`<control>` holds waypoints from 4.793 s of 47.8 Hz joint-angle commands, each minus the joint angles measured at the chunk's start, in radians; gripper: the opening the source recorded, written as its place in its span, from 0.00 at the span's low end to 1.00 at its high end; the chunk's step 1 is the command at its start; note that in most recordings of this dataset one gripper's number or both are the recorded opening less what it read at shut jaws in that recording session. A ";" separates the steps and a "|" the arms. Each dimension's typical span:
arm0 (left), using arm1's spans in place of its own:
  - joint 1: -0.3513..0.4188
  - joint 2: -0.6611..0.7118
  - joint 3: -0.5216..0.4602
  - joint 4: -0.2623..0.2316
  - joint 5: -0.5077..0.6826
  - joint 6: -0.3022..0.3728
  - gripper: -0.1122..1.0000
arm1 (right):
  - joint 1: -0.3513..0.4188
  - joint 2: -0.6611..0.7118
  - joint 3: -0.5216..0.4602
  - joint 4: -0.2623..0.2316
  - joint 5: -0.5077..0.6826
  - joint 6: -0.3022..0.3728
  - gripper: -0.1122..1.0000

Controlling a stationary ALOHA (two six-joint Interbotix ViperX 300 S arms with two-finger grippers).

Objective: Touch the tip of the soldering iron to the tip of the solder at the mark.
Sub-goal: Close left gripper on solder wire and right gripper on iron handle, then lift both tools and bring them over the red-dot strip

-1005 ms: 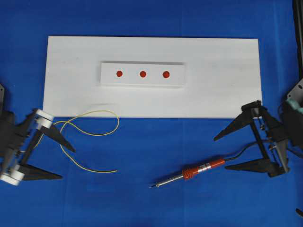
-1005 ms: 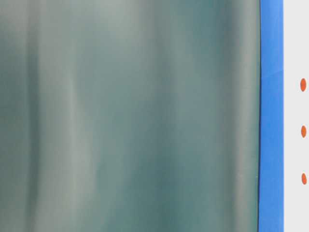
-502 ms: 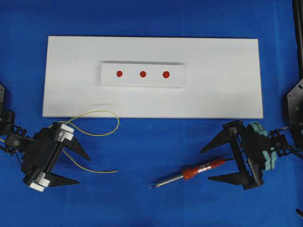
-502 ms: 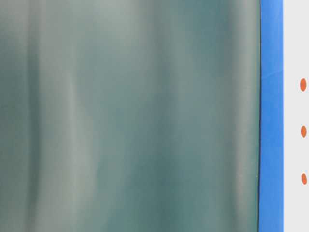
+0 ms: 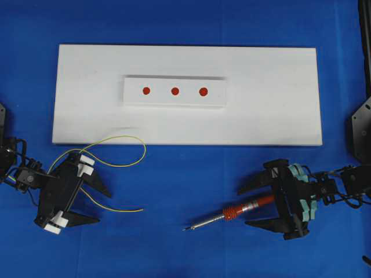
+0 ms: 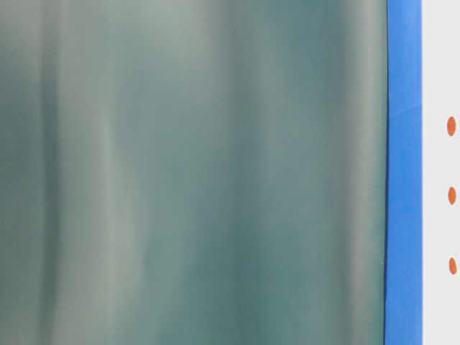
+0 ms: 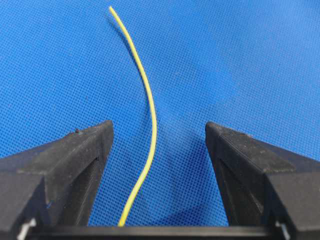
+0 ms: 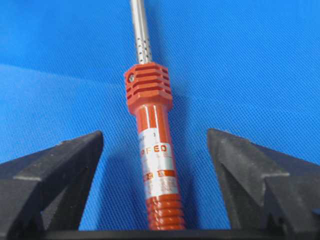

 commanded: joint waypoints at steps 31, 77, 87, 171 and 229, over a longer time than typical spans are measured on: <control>0.028 -0.006 -0.023 -0.002 0.032 0.012 0.13 | -0.014 0.061 -0.035 0.003 -0.021 -0.003 0.16; 0.066 -0.414 -0.308 0.000 1.000 -0.127 0.13 | -0.244 -0.546 -0.158 -0.008 0.862 -0.149 0.16; 0.083 -0.423 -0.310 0.000 1.026 -0.198 0.13 | -0.282 -0.545 -0.178 -0.020 0.904 -0.155 0.16; 0.627 -0.417 -0.472 0.009 1.292 -0.086 0.13 | -0.818 -0.497 -0.324 -0.252 1.166 -0.152 0.16; 0.603 -0.293 -0.333 0.009 1.069 -0.161 0.13 | -0.818 -0.494 -0.327 -0.252 1.158 -0.153 0.16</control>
